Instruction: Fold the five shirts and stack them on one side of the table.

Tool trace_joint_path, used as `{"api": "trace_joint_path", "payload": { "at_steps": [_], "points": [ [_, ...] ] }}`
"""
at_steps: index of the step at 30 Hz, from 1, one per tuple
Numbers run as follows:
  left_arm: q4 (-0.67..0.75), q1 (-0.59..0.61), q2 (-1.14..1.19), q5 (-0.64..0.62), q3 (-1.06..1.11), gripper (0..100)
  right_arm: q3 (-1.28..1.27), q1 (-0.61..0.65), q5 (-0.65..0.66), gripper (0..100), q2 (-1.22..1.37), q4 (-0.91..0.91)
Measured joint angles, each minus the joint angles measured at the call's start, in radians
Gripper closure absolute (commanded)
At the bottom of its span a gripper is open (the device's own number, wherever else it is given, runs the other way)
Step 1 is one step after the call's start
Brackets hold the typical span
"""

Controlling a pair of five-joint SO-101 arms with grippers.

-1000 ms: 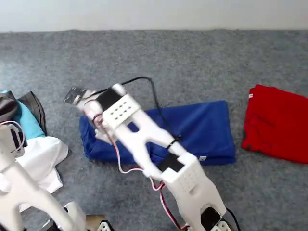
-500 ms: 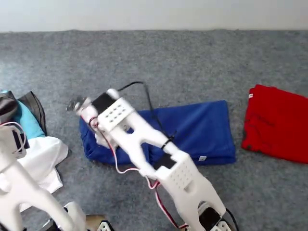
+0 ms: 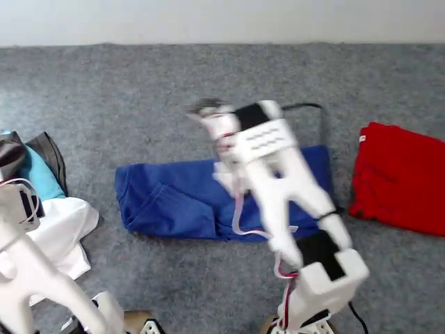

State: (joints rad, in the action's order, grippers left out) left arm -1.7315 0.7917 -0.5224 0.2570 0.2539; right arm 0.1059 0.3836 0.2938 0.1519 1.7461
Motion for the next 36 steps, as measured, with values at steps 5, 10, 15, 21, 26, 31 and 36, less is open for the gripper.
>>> {"api": "trace_joint_path", "payload": {
  "at_steps": [5,10,15,21,26,31,36],
  "points": [
    [0.0,0.0,0.0,0.0,0.0,84,-0.232,-0.229,0.083,98.8,-0.061,-0.124],
    [0.0,0.0,0.0,0.0,0.0,84,-0.453,-0.379,0.14,98.8,-0.066,-0.302],
    [0.0,0.0,0.0,0.0,0.0,84,-0.606,-0.47,0.18,98.8,-0.069,-0.391],
    [0.0,0.0,0.0,0.0,0.021,84,-0.568,-0.494,0.184,98.7,-0.115,-0.345],
    [0.0,0.0,0.0,0.0,0.086,84,-0.422,-0.494,0.187,94.7,-0.213,-0.284],
    [0.0,0.0,0.0,0.0,0.094,84,-0.353,-0.499,0.166,70.7,-0.198,-0.307],
    [0.0,0.0,0.0,0.0,0.094,84,-0.348,-0.499,0.058,68.6,-0.052,-0.388]
  ]
}}
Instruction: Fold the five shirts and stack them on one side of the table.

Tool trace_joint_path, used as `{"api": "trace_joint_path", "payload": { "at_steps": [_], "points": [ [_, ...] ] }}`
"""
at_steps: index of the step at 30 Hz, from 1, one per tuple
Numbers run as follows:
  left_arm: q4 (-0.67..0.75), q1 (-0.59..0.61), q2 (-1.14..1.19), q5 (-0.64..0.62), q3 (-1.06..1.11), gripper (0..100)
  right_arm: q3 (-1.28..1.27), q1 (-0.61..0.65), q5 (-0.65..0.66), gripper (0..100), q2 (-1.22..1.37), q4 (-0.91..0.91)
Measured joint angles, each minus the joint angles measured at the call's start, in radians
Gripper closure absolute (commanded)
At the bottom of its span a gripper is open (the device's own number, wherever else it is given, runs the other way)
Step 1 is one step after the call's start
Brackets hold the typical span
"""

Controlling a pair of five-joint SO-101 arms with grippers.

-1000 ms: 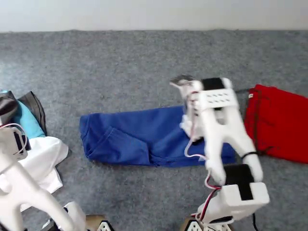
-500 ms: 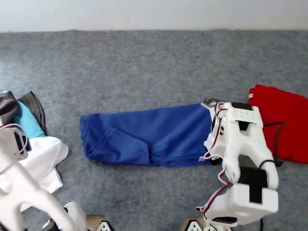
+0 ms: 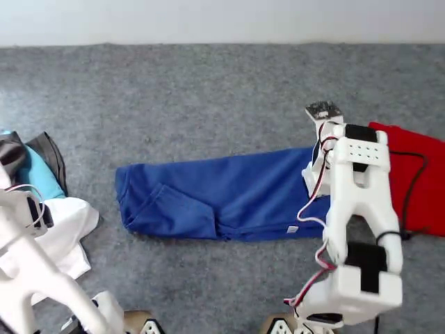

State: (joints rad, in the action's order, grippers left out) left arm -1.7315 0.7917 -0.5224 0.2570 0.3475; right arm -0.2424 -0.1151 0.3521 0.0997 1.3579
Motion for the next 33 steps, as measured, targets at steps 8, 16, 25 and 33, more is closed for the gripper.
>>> {"api": "trace_joint_path", "payload": {
  "at_steps": [8,16,25,33],
  "points": [
    [0.0,0.0,0.0,0.0,0.0,84,0.137,0.003,-0.064,70.2,0.209,-0.021],
    [0.0,0.0,0.0,0.0,0.0,84,0.193,0.083,-0.103,72.7,0.31,-0.006],
    [0.0,0.0,0.0,0.0,0.0,84,0.229,0.077,-0.114,98.7,0.376,-0.006],
    [0.0,0.0,0.0,0.0,0.0,84,0.216,0.081,-0.097,98.9,0.347,0.026]
  ]
}}
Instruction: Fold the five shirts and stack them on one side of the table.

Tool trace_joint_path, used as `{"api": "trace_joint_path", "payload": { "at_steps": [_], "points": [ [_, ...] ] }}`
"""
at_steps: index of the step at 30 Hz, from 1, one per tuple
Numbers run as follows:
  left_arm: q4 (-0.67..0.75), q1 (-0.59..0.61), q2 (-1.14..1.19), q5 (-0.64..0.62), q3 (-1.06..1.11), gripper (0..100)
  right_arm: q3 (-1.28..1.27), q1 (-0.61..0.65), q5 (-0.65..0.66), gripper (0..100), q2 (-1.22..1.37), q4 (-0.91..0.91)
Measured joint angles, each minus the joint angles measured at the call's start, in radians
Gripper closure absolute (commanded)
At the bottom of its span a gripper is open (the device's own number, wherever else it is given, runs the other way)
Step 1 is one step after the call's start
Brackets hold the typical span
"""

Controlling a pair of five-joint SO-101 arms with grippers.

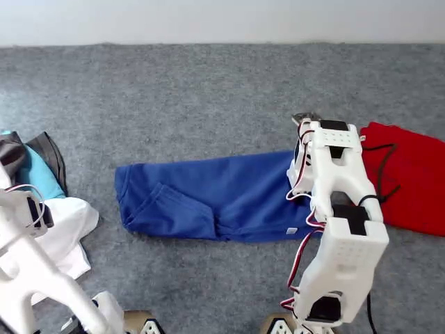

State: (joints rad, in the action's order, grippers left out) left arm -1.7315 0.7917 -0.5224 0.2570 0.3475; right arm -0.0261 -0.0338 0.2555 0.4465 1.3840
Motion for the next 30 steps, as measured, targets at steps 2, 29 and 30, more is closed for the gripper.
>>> {"api": "trace_joint_path", "payload": {
  "at_steps": [2,29,30],
  "points": [
    [0.0,0.0,0.0,0.0,0.0,84,0.0,0.002,0.032,98.9,-0.048,0.035],
    [0.0,0.0,0.0,0.0,0.0,84,0.222,0.141,0.422,98.9,-0.436,0.367],
    [0.0,0.0,0.0,0.0,0.0,84,0.222,0.189,0.404,98.9,-0.436,0.367]
  ]
}}
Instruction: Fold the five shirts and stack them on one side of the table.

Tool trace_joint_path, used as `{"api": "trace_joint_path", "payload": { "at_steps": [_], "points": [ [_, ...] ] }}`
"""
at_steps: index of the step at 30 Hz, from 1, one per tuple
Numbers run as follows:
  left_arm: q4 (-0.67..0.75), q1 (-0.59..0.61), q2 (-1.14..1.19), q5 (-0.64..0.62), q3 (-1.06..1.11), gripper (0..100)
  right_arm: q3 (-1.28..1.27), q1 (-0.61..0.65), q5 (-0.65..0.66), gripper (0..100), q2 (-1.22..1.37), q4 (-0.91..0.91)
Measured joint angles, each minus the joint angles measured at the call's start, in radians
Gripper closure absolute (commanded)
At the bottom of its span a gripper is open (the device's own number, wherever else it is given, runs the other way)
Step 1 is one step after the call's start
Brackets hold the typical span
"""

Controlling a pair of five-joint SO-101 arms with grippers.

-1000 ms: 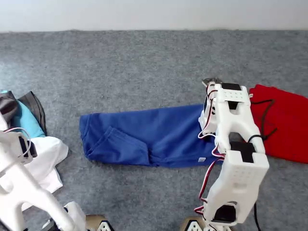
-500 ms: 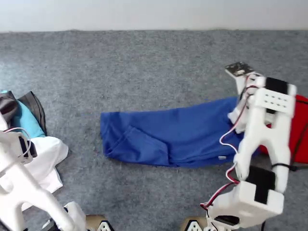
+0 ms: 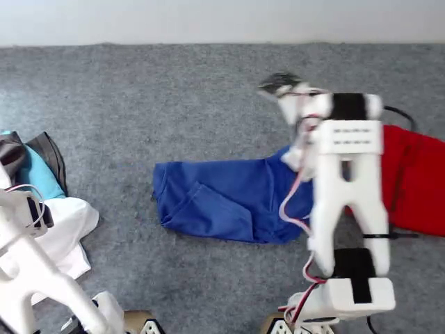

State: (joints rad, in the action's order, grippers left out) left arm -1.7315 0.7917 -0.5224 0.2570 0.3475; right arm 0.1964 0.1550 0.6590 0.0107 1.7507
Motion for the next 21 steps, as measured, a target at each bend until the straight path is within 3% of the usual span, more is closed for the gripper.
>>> {"api": "trace_joint_path", "payload": {
  "at_steps": [5,9,17,21],
  "points": [
    [0.0,0.0,0.0,0.0,0.0,84,0.0,0.241,-0.084,98.9,0.0,-0.018],
    [0.009,0.0,0.0,0.0,0.0,84,0.002,0.364,-0.141,98.9,0.058,-0.098],
    [0.009,0.0,0.0,0.0,0.0,84,0.002,0.493,-0.164,98.8,0.256,-0.278],
    [0.009,0.0,0.0,0.0,0.0,84,0.008,0.54,-0.164,87.3,0.311,-0.319]
  ]
}}
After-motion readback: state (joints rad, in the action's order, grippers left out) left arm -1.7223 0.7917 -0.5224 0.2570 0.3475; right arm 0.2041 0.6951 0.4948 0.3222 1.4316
